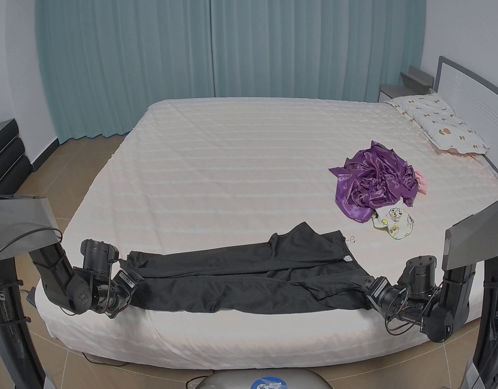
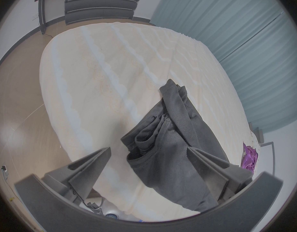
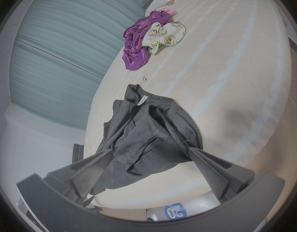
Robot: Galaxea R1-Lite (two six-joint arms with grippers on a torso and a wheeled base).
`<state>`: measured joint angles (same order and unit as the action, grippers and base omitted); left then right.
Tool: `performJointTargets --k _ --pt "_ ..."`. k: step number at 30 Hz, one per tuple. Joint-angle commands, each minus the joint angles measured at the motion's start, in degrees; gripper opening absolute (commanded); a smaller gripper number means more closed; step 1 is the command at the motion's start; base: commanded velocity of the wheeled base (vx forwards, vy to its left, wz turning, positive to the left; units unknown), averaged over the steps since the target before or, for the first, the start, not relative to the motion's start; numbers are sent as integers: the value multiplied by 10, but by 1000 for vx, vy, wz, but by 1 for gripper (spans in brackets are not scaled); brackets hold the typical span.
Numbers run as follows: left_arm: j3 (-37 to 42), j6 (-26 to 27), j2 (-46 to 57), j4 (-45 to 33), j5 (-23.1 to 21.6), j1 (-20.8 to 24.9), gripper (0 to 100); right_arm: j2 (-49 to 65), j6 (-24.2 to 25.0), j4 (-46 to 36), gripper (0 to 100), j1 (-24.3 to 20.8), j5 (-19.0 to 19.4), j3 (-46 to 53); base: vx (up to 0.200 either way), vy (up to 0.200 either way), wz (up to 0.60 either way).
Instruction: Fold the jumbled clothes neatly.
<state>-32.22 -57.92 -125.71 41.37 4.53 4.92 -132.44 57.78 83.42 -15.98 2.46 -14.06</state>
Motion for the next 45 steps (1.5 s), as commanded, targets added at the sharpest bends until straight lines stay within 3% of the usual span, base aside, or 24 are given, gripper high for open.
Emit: performJointTargets --k 1,10,17,21,31,42,45 --pt "-19 -1 -25 -1 6 3 0 -22 0 1 100 -15 -8 -1 0 0 0" --pt "-12 -14 -21 0 22 3 0 -33 -1 -14 100 -41 -44 -26 0 0 0" --pt "-12 -18 -19 0 22 3 0 -10 -1 -84 100 -49 -56 -47 0 0 0" --pt "-12 -18 -20 0 21 3 0 28 0 -95 100 -37 -52 -40 0 0 0" --pt "-12 -18 -19 0 18 2 0 13 3 -131 100 -63 -51 -55 0 0 0" --pt "-11 -20 -19 0 17 2 0 1 17 -193 100 -70 -60 -131 0 0 0" --pt "-11 -21 -19 0 17 1 0 -16 18 -195 100 -69 -87 -158 0 0 0"
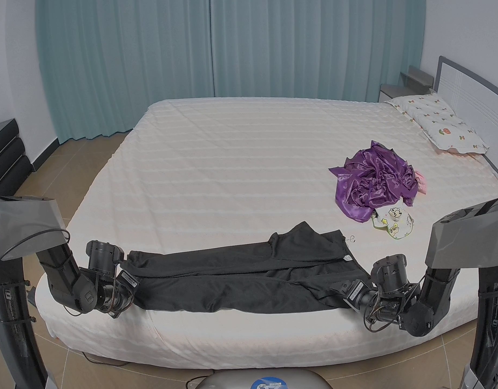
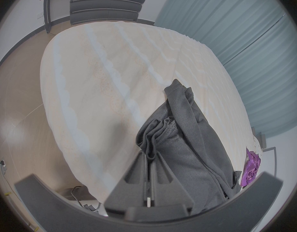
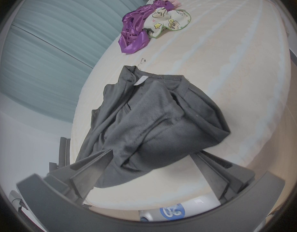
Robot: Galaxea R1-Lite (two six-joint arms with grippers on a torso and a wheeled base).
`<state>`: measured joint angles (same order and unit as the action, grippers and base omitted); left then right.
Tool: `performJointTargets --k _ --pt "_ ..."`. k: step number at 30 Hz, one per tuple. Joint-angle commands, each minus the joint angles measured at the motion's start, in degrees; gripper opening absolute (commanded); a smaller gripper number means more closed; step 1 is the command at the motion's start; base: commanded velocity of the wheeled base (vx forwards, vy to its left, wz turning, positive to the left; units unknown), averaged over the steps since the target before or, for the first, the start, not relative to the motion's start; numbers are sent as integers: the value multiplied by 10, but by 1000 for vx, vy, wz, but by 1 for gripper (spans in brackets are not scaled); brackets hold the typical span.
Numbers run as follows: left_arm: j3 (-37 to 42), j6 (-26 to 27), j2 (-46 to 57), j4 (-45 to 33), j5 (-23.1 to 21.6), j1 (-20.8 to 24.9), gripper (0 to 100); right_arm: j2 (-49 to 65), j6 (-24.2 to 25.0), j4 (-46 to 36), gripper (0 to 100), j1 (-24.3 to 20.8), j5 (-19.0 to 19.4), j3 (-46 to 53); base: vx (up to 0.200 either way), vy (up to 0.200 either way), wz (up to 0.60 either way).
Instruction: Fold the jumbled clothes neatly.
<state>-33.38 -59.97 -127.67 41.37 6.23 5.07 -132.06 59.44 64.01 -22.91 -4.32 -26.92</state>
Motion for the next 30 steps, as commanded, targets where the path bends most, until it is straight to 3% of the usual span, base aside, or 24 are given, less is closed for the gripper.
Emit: performJointTargets --k 1,2,17,30 --pt "1 -1 1 0 0 -1 0 -20 1 -1 100 1 -19 -30 0 0 0" --pt "1 -1 1 0 0 -1 0 -30 0 -2 0 -2 -37 -38 0 0 0" --pt "19 11 7 -1 4 -1 0 2 2 9 0 -4 -43 -1 0 0 0" --pt "38 64 31 -7 5 -11 0 56 0 6 0 -13 -35 48 0 0 0"
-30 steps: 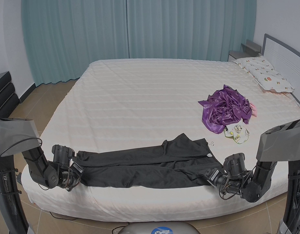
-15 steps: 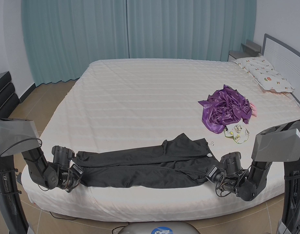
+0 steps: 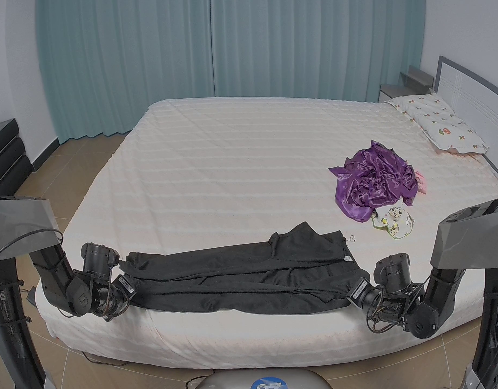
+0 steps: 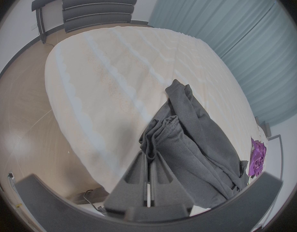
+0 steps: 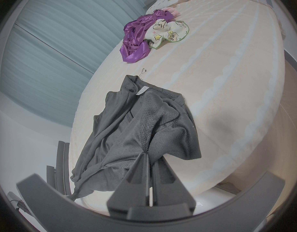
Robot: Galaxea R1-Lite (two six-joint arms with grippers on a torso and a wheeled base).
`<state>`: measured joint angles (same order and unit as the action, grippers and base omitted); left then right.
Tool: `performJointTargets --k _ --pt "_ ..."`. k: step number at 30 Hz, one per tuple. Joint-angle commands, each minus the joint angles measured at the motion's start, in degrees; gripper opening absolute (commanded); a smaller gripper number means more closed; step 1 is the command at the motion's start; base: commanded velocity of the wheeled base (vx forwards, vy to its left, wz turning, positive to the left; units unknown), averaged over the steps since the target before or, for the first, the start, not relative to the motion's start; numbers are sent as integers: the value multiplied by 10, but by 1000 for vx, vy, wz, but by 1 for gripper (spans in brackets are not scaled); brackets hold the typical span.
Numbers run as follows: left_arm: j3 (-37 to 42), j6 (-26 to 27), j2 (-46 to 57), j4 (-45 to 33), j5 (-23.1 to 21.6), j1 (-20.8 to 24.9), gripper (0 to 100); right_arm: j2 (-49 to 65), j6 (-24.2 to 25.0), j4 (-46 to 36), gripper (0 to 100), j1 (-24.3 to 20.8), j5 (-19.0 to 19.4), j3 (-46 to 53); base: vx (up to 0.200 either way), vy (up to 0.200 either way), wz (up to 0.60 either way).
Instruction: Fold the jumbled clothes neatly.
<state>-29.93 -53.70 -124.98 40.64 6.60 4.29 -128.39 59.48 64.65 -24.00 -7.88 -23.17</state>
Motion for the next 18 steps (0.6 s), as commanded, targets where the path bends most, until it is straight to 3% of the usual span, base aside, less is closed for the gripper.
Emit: performJointTargets --k 1,9,18 --pt "4 2 5 0 1 -5 0 20 -2 0 0 -3 1 12 0 0 0" --pt "4 21 14 -7 2 -24 0 62 -3 -9 0 -10 30 45 0 0 0" --pt "0 47 34 -84 0 -25 0 60 -15 -23 0 -15 44 56 0 0 0"
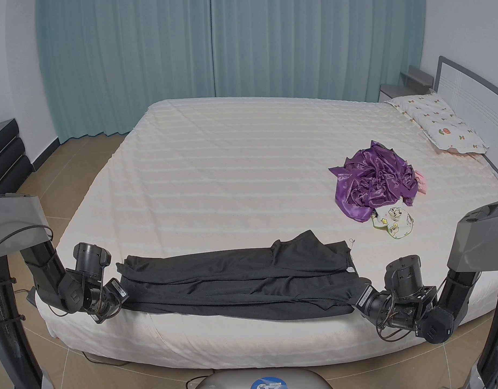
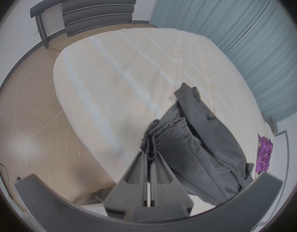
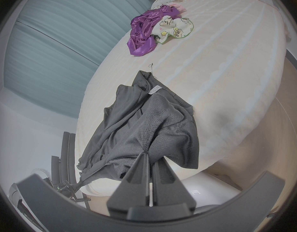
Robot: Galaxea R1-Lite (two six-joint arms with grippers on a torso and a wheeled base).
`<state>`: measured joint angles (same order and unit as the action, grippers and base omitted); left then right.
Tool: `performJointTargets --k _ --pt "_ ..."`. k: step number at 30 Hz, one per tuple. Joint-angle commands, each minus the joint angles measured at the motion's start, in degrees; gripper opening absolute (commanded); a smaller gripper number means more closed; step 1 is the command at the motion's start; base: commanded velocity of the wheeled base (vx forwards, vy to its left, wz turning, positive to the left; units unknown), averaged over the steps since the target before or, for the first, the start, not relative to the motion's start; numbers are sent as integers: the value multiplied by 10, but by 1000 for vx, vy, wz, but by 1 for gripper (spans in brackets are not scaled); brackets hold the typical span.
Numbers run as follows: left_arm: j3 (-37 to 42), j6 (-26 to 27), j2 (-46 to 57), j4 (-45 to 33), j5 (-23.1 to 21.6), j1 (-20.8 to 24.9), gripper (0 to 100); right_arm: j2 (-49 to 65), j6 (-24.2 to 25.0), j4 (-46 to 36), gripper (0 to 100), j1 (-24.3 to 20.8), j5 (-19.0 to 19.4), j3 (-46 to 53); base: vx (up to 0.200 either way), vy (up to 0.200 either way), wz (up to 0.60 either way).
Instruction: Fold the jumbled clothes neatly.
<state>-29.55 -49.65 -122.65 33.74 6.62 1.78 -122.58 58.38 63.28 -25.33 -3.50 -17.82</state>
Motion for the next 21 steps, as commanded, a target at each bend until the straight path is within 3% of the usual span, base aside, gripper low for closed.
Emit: performJointTargets --k 1,4,5,9,10,15,21 --pt "-7 6 9 -15 0 -1 0 1 -6 -13 0 -1 1 2 0 0 0" --pt "-8 5 6 -10 -3 0 0 -11 -8 -10 0 1 7 -3 0 0 0" --pt "-6 6 6 -10 -6 0 0 -14 -8 -10 100 1 9 -3 0 0 0" --pt "-8 6 6 -7 -22 3 0 -16 -8 -10 100 2 30 -4 0 0 0" --pt "-7 7 6 -8 -22 4 100 -15 -8 -10 100 2 31 -3 0 0 0" --pt "-5 7 8 -8 -22 2 100 -9 -10 -7 100 5 24 0 0 0 0" --pt "-9 3 93 -17 -31 -47 100 79 -22 -8 100 28 18 3 0 0 0"
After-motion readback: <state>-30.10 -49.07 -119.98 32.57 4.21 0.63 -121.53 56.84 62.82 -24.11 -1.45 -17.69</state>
